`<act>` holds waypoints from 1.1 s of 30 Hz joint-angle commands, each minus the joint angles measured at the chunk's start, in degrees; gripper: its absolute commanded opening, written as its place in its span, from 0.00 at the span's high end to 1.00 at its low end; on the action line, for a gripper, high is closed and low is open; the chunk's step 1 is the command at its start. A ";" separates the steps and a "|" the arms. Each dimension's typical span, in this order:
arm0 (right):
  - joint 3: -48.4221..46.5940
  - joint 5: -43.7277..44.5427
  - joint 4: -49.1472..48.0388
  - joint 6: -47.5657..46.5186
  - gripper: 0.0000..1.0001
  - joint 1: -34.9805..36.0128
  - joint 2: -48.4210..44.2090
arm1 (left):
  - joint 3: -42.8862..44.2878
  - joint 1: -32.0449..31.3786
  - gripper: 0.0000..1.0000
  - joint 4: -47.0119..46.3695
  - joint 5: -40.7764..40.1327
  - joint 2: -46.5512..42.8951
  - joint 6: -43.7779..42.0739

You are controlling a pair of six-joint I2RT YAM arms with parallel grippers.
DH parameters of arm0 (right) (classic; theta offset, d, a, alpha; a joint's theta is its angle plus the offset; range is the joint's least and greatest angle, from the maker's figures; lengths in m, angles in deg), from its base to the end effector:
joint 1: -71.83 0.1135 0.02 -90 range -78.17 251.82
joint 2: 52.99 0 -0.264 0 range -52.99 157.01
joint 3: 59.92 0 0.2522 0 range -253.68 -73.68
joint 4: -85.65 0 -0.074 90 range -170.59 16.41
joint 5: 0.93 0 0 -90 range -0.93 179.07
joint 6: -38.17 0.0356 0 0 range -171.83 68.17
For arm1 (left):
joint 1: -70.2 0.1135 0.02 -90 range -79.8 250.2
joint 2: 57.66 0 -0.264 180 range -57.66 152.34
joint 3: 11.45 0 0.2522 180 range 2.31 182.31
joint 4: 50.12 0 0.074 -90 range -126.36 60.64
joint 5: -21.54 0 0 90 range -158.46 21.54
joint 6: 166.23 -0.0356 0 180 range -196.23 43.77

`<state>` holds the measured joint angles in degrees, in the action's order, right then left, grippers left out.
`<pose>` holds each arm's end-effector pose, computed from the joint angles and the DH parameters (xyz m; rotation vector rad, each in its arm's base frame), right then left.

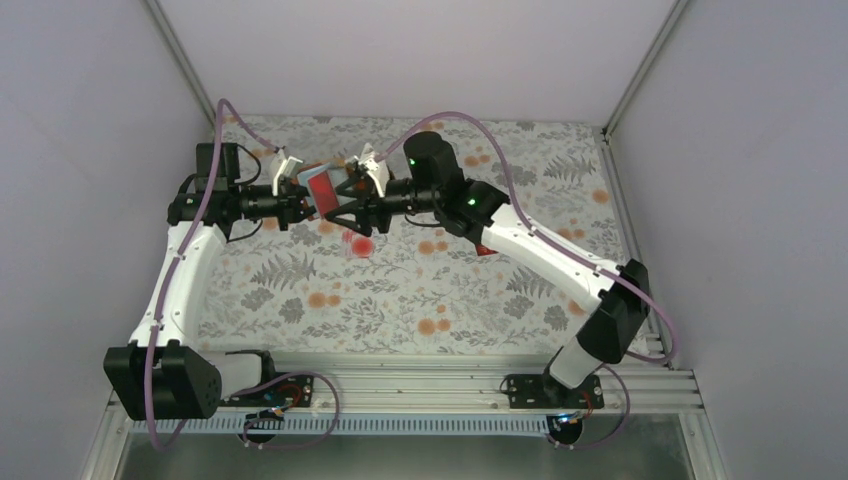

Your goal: Take the credit cards out of the card holder

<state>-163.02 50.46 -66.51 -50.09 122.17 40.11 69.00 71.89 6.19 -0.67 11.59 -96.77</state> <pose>0.2251 0.3064 0.3897 -1.2534 1.5690 1.2349 0.2365 -0.0260 0.3474 0.8451 1.8177 -1.1195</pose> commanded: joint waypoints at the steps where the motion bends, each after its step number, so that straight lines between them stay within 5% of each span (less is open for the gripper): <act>1: -0.30 19.14 2.72 3.17 0.37 -0.58 -2.97 | -0.10 -0.38 0.98 0.84 4.25 -1.42 -2.09; 13: -3.00 41.19 14.28 9.13 0.47 -1.05 -7.93 | -0.16 -0.38 0.98 -0.81 -0.60 -1.52 1.06; 17: -2.99 30.78 14.17 4.44 0.48 -0.53 -10.77 | 0.08 -0.38 0.98 -1.59 -3.96 -1.21 2.78; 23: -1.28 -8.39 6.67 -3.35 0.49 1.26 -10.27 | 0.05 -0.38 0.98 -1.64 -2.97 -1.00 2.58; 29: -4.72 -20.09 -2.21 1.90 0.51 1.42 -5.55 | 0.34 -0.38 0.98 -1.71 -4.71 -0.90 2.97; 33: -8.49 -11.33 0.89 3.89 0.55 2.81 -1.41 | 0.12 -0.38 0.98 -2.02 -4.37 -0.68 2.89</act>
<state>-168.09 38.15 -64.23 -48.93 123.51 35.57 68.98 71.63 5.66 -5.65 11.37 -94.49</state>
